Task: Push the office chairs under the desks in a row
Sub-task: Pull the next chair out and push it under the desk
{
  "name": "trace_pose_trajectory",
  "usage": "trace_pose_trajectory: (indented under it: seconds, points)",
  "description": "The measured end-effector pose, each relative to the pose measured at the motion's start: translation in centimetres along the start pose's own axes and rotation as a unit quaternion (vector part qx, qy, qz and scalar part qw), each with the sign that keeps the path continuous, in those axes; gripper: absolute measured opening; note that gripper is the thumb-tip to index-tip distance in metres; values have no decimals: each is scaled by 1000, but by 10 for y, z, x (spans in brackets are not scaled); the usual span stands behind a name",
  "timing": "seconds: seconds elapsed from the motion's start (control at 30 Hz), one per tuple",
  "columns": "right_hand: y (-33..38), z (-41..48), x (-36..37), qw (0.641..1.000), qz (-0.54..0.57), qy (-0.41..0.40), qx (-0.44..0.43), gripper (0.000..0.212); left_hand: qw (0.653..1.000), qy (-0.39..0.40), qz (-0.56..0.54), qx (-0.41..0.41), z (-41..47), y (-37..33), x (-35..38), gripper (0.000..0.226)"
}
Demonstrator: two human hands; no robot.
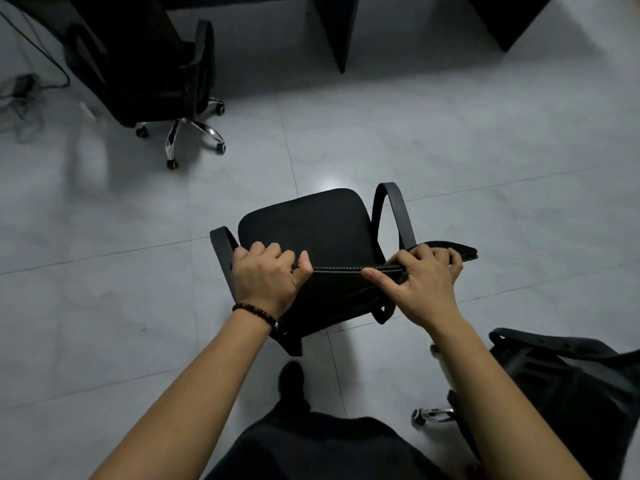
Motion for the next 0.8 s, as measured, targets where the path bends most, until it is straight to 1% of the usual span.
trace_pose_trajectory:
  seconds: [0.07,0.2,0.27,0.33,0.43,0.5,0.6,0.7,0.8]
  points:
    - [13,13,3,1000,-1,-3,11,74,1000,12,1,10,17,12,7,56]
    - [26,36,10,1000,-8,15,24,74,998,67,12,17,49,27,19,56]
    - [29,48,16,999,-24,28,2,73,996,87,9,-1,57,31,26,54]
    - [26,68,17,998,-44,40,-31,72,993,118,-3,-3,66,28,35,58]
    - [-1,111,9,994,-63,54,-64,57,983,183,-3,2,98,8,43,60]
    - [-31,140,0,995,-74,40,-48,42,976,217,21,11,123,-13,44,68]
    - [-67,176,-6,996,-82,33,-19,31,973,225,48,4,146,-47,48,75]
    - [-89,203,-9,993,-98,49,-44,27,972,225,53,-35,147,-80,55,74]
    - [-107,227,-16,992,-96,36,-69,23,974,209,55,-66,153,-100,64,70]
Point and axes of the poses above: each hand's wrist, its own z-axis towards the middle knuckle, its own x-axis out of the palm, y = z × x, the point moved 3 cm from there along z, towards the middle knuckle, and after that the axes turned 2 degrees about y, right-handed, at the moved point
